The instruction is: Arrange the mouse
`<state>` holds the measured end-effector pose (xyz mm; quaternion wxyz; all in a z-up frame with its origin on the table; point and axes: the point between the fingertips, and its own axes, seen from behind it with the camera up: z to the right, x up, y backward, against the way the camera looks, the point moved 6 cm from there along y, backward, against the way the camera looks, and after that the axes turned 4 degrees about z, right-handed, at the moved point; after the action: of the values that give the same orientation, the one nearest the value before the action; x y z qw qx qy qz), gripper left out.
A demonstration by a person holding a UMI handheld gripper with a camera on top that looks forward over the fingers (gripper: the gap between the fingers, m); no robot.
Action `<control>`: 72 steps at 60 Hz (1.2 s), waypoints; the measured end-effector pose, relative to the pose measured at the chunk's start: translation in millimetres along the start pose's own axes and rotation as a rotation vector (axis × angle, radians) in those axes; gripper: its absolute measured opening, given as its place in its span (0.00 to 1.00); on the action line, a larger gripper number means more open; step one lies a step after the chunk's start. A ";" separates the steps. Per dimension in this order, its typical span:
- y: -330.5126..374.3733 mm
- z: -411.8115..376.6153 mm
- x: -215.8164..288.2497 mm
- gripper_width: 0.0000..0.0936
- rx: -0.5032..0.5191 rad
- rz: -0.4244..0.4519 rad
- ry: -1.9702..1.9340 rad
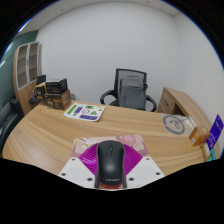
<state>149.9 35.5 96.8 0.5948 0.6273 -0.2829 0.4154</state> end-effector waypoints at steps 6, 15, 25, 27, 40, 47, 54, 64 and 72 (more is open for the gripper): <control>-16.4 -2.9 -25.7 0.32 -0.013 -0.040 -0.016; -29.4 0.3 -48.2 0.35 -0.041 -0.067 -0.010; -31.8 2.9 -63.2 0.44 -0.058 -0.073 0.023; -31.6 3.4 -64.3 0.45 -0.060 -0.071 0.023; -21.7 3.9 -53.3 0.90 -0.071 -0.055 0.041; 13.9 9.9 -31.4 0.92 -0.073 -0.034 0.027; 80.1 25.5 -8.6 0.92 -0.110 -0.034 -0.012; 197.5 46.3 6.2 0.92 -0.125 -0.022 -0.064; 283.1 58.3 -6.2 0.92 -0.126 -0.019 -0.074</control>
<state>-82.8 -60.0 239.2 0.6264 0.6061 -0.3242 0.3676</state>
